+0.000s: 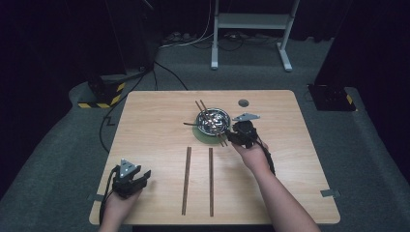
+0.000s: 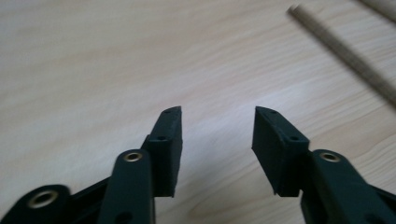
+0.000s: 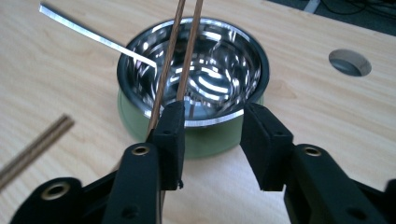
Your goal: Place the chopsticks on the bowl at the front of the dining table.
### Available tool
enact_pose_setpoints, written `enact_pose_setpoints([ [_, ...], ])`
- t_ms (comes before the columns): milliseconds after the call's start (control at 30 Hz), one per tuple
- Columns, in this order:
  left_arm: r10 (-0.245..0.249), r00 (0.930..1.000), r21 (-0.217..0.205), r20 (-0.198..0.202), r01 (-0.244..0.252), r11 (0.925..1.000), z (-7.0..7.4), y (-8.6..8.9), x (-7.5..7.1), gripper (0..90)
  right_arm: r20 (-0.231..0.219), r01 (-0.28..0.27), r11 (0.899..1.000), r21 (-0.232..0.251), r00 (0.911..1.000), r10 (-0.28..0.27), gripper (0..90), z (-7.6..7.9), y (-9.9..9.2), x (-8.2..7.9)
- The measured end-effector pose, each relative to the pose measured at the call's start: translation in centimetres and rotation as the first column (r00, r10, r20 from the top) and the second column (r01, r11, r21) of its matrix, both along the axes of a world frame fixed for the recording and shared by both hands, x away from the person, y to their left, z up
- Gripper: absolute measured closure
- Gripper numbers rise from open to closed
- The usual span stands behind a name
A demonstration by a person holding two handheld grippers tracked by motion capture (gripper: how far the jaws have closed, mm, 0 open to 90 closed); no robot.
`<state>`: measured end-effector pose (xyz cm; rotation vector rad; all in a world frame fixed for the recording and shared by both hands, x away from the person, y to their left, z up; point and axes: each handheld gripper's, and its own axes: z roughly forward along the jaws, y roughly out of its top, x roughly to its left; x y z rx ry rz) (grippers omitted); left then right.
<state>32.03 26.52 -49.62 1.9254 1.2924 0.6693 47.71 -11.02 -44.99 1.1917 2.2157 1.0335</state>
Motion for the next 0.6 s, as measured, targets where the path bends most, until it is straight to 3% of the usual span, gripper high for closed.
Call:
enact_pose_setpoints([
  [33, -0.016, 0.9998, 0.011, 0.013, 0.016, 0.9998, 0.6, -0.9, 0.3, 56.8, 0.005, -0.003, 1.000, -0.001, 1.0000, 0.003, 64.8, -0.3, -0.2, -0.3],
  [133, -0.047, 0.9986, -0.024, 0.023, 0.047, 0.9986, 1.6, -3.1, 1.7, 65.3, 0.001, -0.007, 1.000, 0.025, 1.0000, 0.007, 69.8, -0.9, -0.8, -0.6],
  [200, -0.052, 0.9982, -0.021, 0.030, 0.053, 0.9984, 2.0, -4.6, 2.8, 69.5, 0.015, -0.005, 0.999, 0.032, 0.9999, 0.004, 73.0, -1.2, -1.1, -0.8],
  [400, -0.051, 0.9981, -0.035, 0.035, 0.052, 0.9980, 1.9, -8.7, 5.6, 76.9, 0.042, -0.002, 0.998, 0.059, 0.9991, -0.001, 83.6, -1.6, -1.9, -1.3],
  [467, -0.036, 0.9980, -0.063, 0.052, 0.039, 0.9972, 1.7, -10.2, 6.7, 79.3, 0.042, -0.004, 0.998, 0.067, 0.9991, 0.001, 85.5, -1.7, -2.0, -1.2],
  [600, -0.003, 0.9963, -0.070, 0.086, 0.010, 0.9975, 1.5, -12.7, 8.5, 84.4, 0.051, 0.045, 0.992, 0.114, 0.9974, -0.051, 88.6, -2.2, -2.3, -1.0],
])
